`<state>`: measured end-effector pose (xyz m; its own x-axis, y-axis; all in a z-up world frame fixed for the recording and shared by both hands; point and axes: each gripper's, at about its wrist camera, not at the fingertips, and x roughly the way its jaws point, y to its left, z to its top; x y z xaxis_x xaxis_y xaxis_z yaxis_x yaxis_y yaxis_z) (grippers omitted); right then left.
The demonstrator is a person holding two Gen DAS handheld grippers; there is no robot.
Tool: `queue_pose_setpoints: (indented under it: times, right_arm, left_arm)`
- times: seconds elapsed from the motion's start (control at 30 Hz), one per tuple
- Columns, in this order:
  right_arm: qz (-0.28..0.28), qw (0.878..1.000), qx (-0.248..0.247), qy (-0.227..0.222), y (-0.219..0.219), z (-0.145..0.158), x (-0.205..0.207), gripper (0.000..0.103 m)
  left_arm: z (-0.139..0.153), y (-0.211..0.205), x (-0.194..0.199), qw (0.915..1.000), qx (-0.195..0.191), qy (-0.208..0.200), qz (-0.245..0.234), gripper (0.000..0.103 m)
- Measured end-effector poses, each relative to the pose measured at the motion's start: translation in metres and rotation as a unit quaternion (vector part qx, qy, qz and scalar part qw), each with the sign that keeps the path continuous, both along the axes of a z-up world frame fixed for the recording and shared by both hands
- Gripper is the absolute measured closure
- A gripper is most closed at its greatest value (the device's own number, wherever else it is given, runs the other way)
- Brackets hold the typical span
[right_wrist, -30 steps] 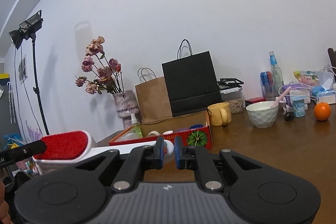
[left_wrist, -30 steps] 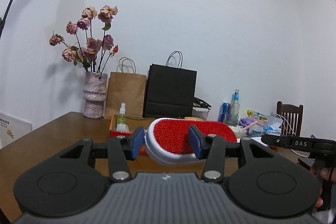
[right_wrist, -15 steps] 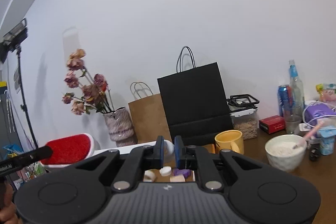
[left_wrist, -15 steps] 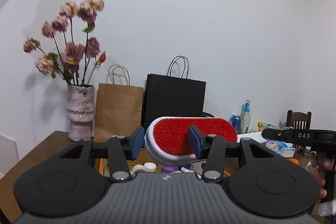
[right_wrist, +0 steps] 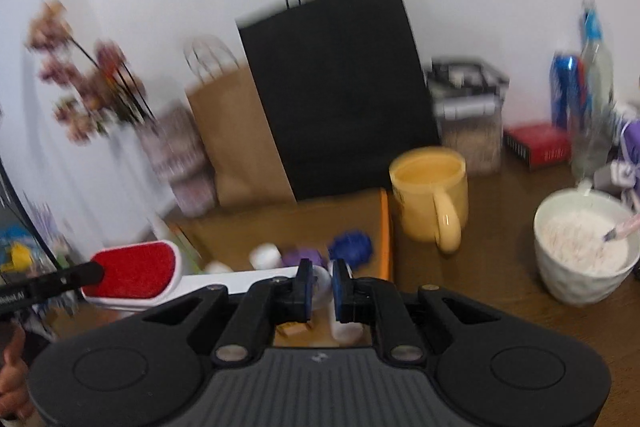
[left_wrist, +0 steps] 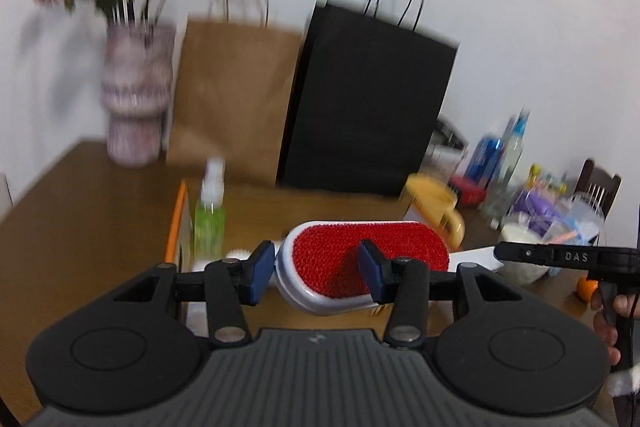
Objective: Organize rigid objects
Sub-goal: 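Lower the lint roller into the box and open both tools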
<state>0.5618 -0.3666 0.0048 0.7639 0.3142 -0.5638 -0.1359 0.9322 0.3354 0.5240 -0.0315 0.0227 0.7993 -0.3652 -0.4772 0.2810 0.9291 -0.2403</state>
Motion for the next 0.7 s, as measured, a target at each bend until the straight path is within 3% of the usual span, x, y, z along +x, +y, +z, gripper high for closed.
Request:
queue_pose_setpoints:
  times: [0.13, 0.3, 0.4, 0.7]
  right_arm:
    - [0.017, 0.999, 0.0, 0.051, -0.001, -0.017, 0.017, 0.092]
    - [0.036, 0.996, -0.009, 0.085, 0.005, -0.03, 0.022, 0.092]
    - [0.046, 0.995, 0.0, 0.091, 0.01, -0.033, 0.023, 0.09]
    - [0.042, 0.996, -0.029, 0.071, 0.017, -0.016, 0.011, 0.089]
  left_arm:
    - [-0.023, 0.006, 0.024, 0.9972, -0.005, 0.074, -0.011, 0.056]
    - [-0.042, 0.008, 0.039, 0.9918, 0.014, 0.127, -0.008, 0.057]
    - [-0.047, 0.001, 0.041, 0.9905, 0.024, 0.134, -0.016, 0.056]
    - [-0.029, -0.01, 0.026, 0.9929, 0.056, 0.104, -0.016, 0.052]
